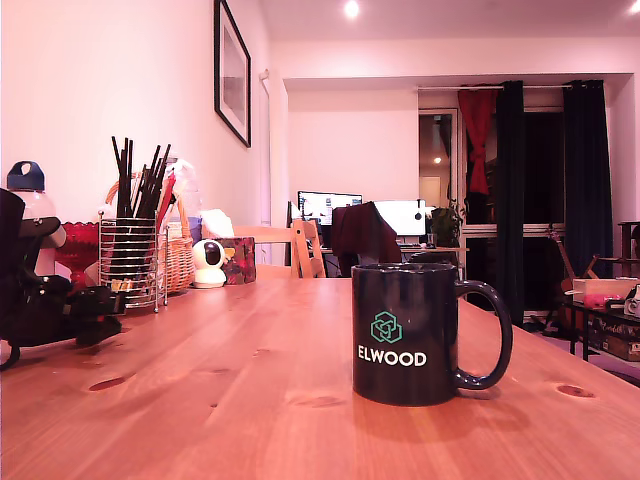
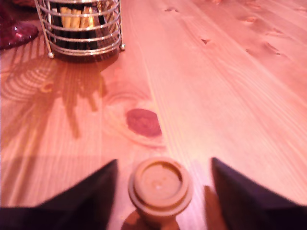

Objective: Pick the coffee capsule and then drop it inside the coffee cup in front of you

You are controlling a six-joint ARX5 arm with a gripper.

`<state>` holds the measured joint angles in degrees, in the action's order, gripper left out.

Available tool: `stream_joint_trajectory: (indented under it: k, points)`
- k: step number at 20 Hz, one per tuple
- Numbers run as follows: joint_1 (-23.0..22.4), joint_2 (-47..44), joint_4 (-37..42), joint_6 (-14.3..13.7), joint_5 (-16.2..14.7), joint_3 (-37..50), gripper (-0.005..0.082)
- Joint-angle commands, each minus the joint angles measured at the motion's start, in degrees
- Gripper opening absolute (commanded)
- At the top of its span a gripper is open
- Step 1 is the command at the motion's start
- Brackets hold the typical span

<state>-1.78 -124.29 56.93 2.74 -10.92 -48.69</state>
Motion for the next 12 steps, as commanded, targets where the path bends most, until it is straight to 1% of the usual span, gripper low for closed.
stream_joint_trajectory:
  k: [1, 4, 9, 11, 12]
  points:
    - [0.2, -1.8, 0.1, 0.3, -0.2, -0.1, 0.0212]
    - [0.2, -1.8, 0.1, 0.2, -0.2, -0.1, 0.0177]
    - [0.2, -1.7, 0.1, 0.2, -0.3, -0.1, 0.0177]
    - [0.2, -1.2, 0.0, 0.3, -1.2, -0.1, 0.0177]
    - [0.2, -1.1, 0.0, 0.4, -2.4, -0.1, 0.0177]
